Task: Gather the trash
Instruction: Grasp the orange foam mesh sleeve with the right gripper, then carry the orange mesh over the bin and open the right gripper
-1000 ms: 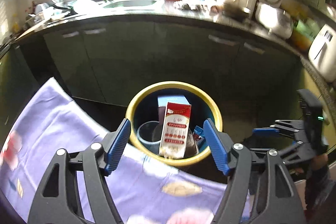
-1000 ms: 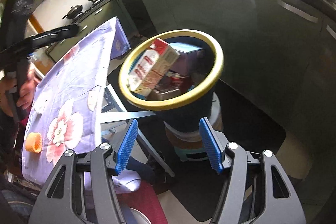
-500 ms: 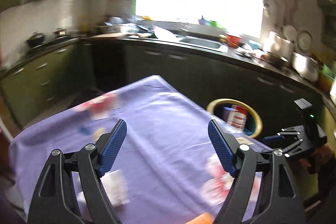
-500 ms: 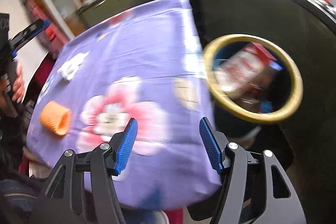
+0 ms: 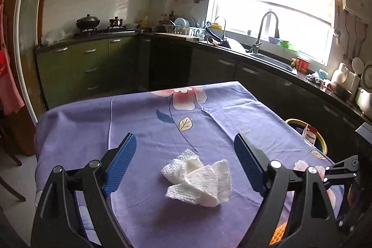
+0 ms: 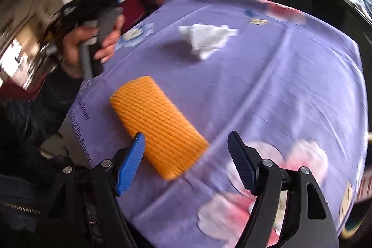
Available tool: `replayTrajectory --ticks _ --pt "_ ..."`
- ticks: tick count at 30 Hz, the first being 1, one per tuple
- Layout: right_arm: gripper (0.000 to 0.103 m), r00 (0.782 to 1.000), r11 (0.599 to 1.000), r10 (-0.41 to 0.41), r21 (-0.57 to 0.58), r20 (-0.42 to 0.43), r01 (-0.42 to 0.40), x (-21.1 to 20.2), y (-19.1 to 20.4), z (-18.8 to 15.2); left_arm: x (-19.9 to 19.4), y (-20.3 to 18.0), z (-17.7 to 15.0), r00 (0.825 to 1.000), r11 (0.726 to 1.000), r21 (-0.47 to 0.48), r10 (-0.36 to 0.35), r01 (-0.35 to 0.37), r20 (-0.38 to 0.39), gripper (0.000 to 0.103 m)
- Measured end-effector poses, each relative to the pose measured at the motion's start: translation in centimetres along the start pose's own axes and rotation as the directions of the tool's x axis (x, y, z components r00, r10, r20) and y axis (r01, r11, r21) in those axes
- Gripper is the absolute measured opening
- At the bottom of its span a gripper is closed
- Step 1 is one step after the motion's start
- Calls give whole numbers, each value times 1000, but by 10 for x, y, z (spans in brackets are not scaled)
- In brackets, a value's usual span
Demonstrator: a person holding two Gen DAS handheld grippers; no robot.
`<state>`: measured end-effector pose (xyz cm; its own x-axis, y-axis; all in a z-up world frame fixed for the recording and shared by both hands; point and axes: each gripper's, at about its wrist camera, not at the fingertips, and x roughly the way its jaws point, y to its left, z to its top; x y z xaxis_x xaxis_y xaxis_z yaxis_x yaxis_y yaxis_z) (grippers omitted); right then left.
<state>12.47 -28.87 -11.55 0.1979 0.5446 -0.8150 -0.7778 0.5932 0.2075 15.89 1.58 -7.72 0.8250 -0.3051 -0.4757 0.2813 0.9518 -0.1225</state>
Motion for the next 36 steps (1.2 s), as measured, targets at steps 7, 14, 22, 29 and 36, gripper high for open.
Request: replayTrajectory --ticks 7,14,22,29,36 --pt "73 998 995 20 -99 -61 -26 26 21 11 4 19 -5 1000 997 -71 11 -11 4 87" --pt "61 995 992 7 -124 -96 -19 31 26 5 4 24 -6 1000 996 -86 20 -19 8 87" --pt "24 997 994 -16 -112 -70 8 23 28 0 4 16 -7 1000 999 -45 26 -26 5 87" --pt "14 999 999 -32 -19 -31 31 8 18 -8 3 16 -7 1000 998 -50 30 -29 7 87" --pt "14 979 956 -196 232 55 179 -42 -29 -35 3 17 -8 1000 998 -56 31 -30 4 87"
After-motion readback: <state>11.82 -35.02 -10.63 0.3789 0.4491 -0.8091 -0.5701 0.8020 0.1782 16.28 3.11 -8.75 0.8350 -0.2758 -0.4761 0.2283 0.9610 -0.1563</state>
